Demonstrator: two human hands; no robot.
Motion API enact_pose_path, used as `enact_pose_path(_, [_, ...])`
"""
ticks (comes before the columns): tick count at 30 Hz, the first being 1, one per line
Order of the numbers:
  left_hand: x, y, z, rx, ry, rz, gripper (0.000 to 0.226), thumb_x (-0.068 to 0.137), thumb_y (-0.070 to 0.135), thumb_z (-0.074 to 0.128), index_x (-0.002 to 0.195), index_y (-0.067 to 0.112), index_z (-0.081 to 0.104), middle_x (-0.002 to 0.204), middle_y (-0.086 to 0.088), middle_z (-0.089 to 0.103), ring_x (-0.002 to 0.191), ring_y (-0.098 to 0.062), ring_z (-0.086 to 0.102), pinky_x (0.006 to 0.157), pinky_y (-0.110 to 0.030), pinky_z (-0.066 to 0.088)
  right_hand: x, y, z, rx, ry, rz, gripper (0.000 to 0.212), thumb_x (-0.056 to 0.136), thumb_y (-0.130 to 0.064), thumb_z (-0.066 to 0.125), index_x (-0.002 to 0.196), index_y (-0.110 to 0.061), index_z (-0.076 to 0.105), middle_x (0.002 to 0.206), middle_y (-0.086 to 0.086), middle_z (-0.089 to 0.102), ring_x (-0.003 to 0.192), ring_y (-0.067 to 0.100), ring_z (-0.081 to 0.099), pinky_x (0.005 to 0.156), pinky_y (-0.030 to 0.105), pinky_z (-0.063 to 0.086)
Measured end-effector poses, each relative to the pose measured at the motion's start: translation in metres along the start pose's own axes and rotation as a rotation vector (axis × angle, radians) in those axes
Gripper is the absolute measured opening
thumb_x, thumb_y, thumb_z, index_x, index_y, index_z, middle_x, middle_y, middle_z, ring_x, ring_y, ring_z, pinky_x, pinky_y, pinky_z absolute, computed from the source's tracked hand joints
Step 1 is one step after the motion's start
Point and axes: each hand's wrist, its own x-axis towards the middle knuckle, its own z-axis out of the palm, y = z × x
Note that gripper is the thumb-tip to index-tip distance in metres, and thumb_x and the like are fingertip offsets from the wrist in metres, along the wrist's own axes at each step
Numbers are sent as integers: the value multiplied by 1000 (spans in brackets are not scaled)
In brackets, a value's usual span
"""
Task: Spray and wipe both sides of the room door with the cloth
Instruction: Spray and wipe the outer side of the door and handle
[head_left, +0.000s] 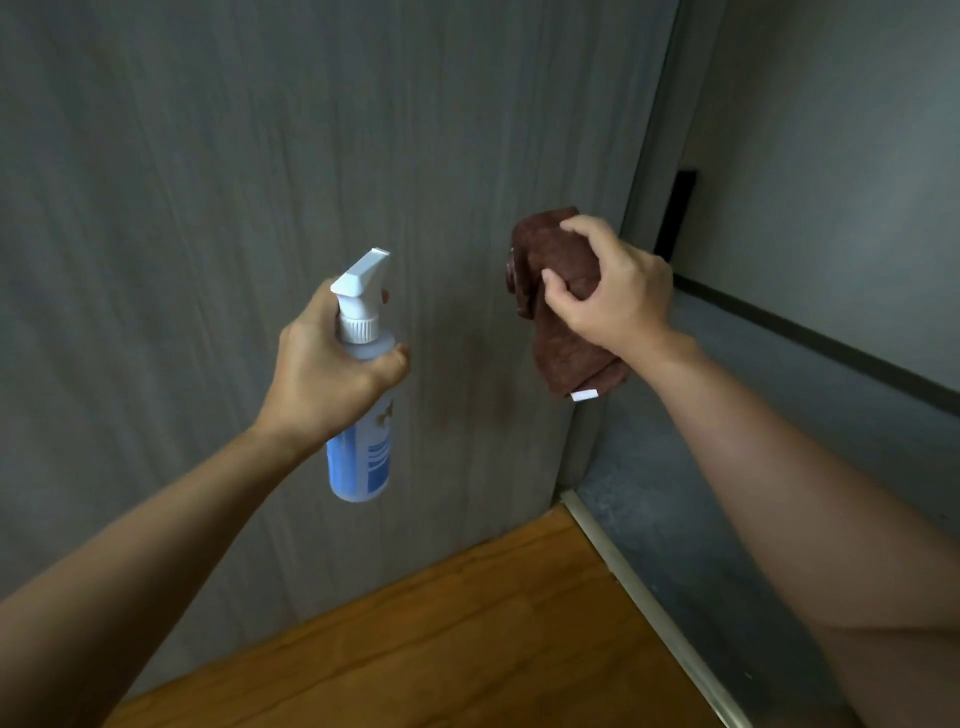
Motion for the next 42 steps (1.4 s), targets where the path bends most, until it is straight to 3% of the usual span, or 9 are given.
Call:
enact_pose_path(6, [-3, -10, 17, 18, -44, 3, 50, 80, 16, 85, 124, 25, 63, 107, 7, 73, 93, -11, 71, 86, -42, 62, -14, 24, -4, -61, -50, -76, 48, 81, -45, 74, 123, -23, 68, 98, -3, 77, 83, 28, 74, 63, 40, 58])
enact_pose_path(9, [-3, -15, 21, 11, -57, 5, 50, 76, 22, 84, 120, 33, 61, 107, 6, 74, 94, -13, 71, 87, -43, 61, -21, 24, -1, -22, -45, -70, 46, 81, -42, 77, 122, -21, 69, 98, -2, 77, 82, 28, 74, 64, 41, 59])
enact_pose_path(12, [-3, -20, 20, 9, -45, 13, 52, 74, 24, 82, 120, 37, 61, 107, 7, 74, 95, -14, 72, 88, -45, 60, -25, 11, 6, 32, -32, -58, 46, 80, -39, 80, 121, -21, 69, 97, -2, 77, 81, 27, 75, 65, 40, 59])
enact_pose_path(17, [1, -25, -1, 28, 5, 21, 49, 71, 22, 77, 118, 28, 67, 101, 10, 74, 88, -11, 72, 83, -41, 59, -22, -26, 24, 120, -47, -119, 47, 78, -38, 81, 121, -21, 71, 99, -3, 78, 81, 25, 75, 67, 38, 60])
enact_pose_path(20, [-1, -23, -24, 40, 49, 36, 54, 68, 19, 75, 122, 23, 68, 101, 7, 74, 90, -15, 73, 84, -40, 59, -18, -54, 36, 197, -30, -193, 46, 81, -40, 77, 122, -19, 72, 109, -1, 78, 88, 24, 77, 73, 39, 61])
enact_pose_path(26, [-9, -29, -88, 97, 141, 14, 56, 69, 10, 74, 123, 24, 66, 94, -1, 72, 84, -25, 70, 79, -44, 57, -1, -134, 63, 354, 66, -282, 44, 84, -39, 76, 120, -13, 74, 110, 3, 77, 87, 24, 77, 77, 36, 59])
enact_pose_path(30, [-15, -33, -129, 111, 220, -20, 57, 71, 6, 75, 117, 37, 64, 89, 2, 72, 80, -21, 71, 76, -45, 59, 10, -188, 74, 446, 83, -305, 46, 85, -37, 77, 120, -8, 74, 107, 6, 77, 85, 25, 76, 75, 36, 61])
enact_pose_path(38, [-37, -41, -206, 163, 407, -75, 42, 71, 1, 78, 105, 24, 68, 80, 3, 72, 70, -16, 70, 64, -34, 60, 14, -270, 87, 522, 104, -333, 49, 85, -35, 79, 121, -2, 72, 109, 11, 77, 86, 26, 77, 77, 29, 58])
enact_pose_path(42, [-49, -53, -243, 173, 530, -124, 42, 69, 4, 80, 104, 26, 69, 83, 6, 74, 73, -17, 71, 65, -38, 60, 8, -295, 93, 539, 76, -341, 50, 85, -35, 78, 121, -2, 72, 109, 11, 76, 87, 26, 76, 77, 29, 57])
